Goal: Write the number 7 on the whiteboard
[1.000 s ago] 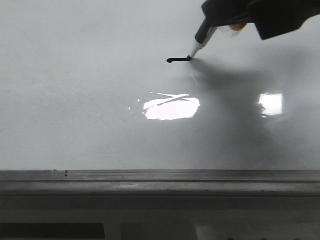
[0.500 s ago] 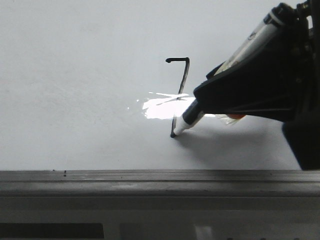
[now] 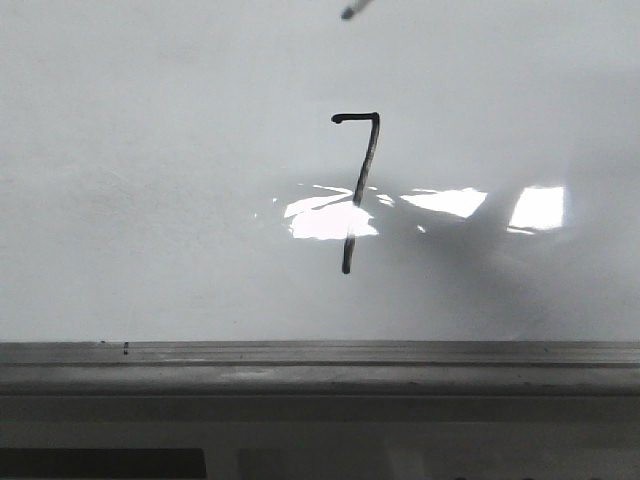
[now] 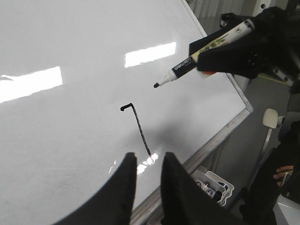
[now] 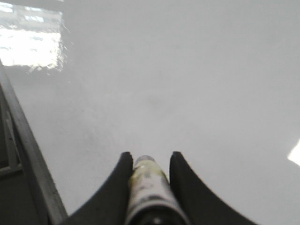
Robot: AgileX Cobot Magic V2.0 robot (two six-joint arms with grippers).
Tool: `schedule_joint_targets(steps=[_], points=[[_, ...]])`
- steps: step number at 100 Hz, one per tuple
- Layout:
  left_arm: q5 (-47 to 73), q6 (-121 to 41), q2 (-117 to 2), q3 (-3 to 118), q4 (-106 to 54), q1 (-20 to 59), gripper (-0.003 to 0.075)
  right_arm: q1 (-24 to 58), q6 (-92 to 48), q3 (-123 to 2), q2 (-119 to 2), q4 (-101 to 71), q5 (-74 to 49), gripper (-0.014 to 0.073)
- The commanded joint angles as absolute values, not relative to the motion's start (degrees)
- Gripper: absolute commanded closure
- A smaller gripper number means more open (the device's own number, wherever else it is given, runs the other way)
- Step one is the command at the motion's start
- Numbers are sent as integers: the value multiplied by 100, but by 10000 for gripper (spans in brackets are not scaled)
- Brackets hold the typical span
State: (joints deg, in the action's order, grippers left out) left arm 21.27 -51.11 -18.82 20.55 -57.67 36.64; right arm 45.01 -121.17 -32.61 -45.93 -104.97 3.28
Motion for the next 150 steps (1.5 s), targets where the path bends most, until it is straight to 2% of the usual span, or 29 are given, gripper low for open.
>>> schedule_joint_targets(steps=[1, 6, 11, 30, 45, 90, 126, 138, 150], points=[[2103, -5056, -2142, 2250, -5824, 3674, 361, 4582, -12183, -3405, -4527, -10662, -295, 665], [2315, -5056, -2335, 2342, -5682, 3674, 262, 4646, -12183, -3366, -4595, -10662, -670, 665], [2553, -5066, -2585, 2448, -5540, 3674, 235, 4695, -12183, -3319, -4678, -10662, -1052, 665], [3413, -5995, -3581, 3038, -5389, 3674, 295, 5027, -12183, -3305, -5298, -10662, -1285, 665], [4118, -7011, -4292, 3498, -5376, 3674, 298, 5216, -12183, -3305, -5697, -10662, -1541, 665], [5049, -7039, -5931, 4257, -5426, 3674, 300, 5220, -12183, -3305, -5883, -10662, -1820, 665], [5049, -7039, -6054, 4278, -5602, 3674, 302, 5220, -12183, -3447, -5883, -10651, -2275, 665], [4926, -7039, -6054, 4278, -5945, 3674, 358, 5220, -12183, -3591, -5883, -10651, -2333, 665], [4715, -7039, -6054, 4278, -6340, 3674, 489, 5220, -12183, -3582, -5883, -10592, -2333, 665]])
